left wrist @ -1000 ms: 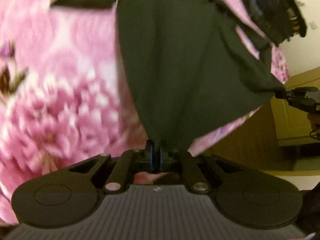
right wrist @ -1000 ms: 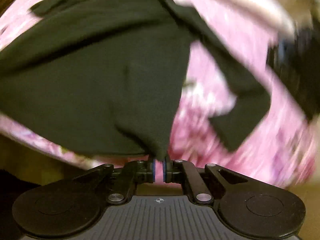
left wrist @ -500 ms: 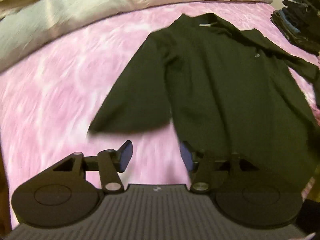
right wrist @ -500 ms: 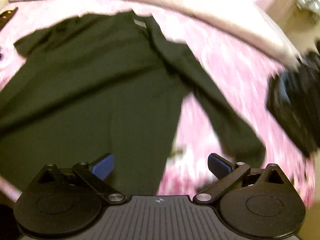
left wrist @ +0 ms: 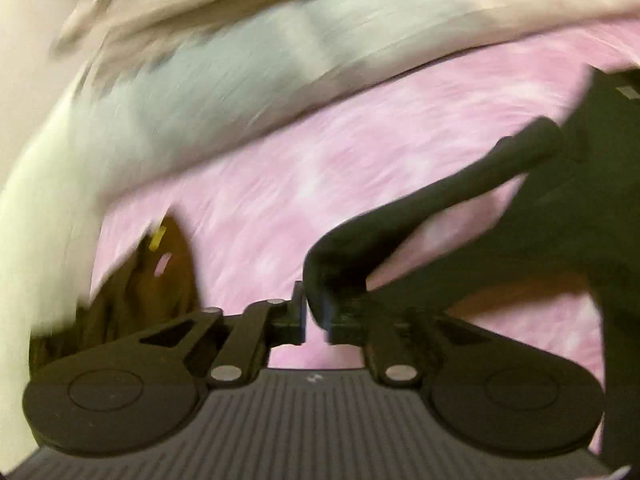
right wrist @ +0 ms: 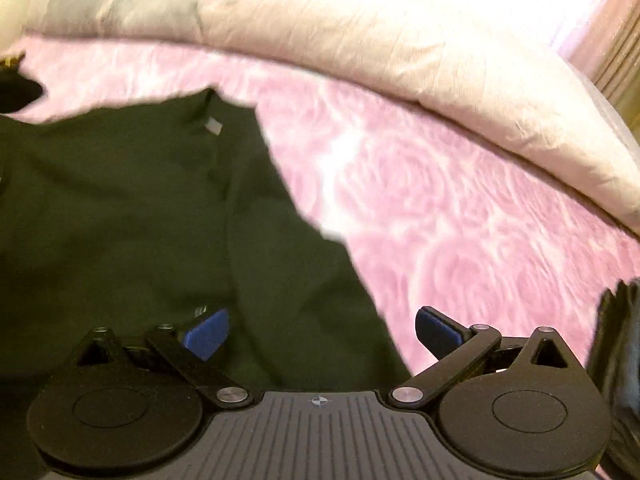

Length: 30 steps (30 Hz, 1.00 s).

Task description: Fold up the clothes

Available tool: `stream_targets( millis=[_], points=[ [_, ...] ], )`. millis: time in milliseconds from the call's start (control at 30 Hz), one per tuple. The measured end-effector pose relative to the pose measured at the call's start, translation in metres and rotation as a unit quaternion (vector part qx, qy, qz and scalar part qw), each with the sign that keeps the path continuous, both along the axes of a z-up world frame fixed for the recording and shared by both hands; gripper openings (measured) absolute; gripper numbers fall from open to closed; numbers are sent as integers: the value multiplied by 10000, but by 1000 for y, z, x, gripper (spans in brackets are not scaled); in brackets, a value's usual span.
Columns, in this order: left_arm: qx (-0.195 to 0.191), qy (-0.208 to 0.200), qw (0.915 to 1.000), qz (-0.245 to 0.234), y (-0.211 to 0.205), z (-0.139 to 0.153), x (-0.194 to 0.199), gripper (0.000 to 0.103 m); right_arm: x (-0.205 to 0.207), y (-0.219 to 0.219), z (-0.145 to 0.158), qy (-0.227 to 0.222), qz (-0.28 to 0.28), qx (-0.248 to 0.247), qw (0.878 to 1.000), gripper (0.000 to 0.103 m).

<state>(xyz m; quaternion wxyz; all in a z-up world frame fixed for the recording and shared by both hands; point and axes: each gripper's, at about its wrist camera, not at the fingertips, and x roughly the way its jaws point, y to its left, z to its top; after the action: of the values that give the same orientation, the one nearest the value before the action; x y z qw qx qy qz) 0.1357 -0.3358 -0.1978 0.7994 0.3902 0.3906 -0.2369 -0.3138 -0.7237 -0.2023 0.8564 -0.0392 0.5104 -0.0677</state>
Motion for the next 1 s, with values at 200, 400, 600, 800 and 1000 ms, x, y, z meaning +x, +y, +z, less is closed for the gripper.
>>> stream_targets(
  millis=[200,400,600,800,1000],
  points=[
    [-117,250,9995,-176,-27,13,-8,44,28,-1,-9,-123,301,316,9990,102],
    [-861,1415,9772,-1328,-131,-62,-20,49,49,-2,-25,-143,483,384,9980,102],
    [-780,1793,9565,-2166,-204,-125,-31,29,83,1,-43,-125,826,532,9951,86],
    [-968,1434,9608,-2165,-191,-79,-11,2,120,-8,-49,169,329,751,9965,7],
    [-1138,860,9735,-1790,-201,-59,38,5,161,-52,2,-662,39,367,9971,8]
  ],
)
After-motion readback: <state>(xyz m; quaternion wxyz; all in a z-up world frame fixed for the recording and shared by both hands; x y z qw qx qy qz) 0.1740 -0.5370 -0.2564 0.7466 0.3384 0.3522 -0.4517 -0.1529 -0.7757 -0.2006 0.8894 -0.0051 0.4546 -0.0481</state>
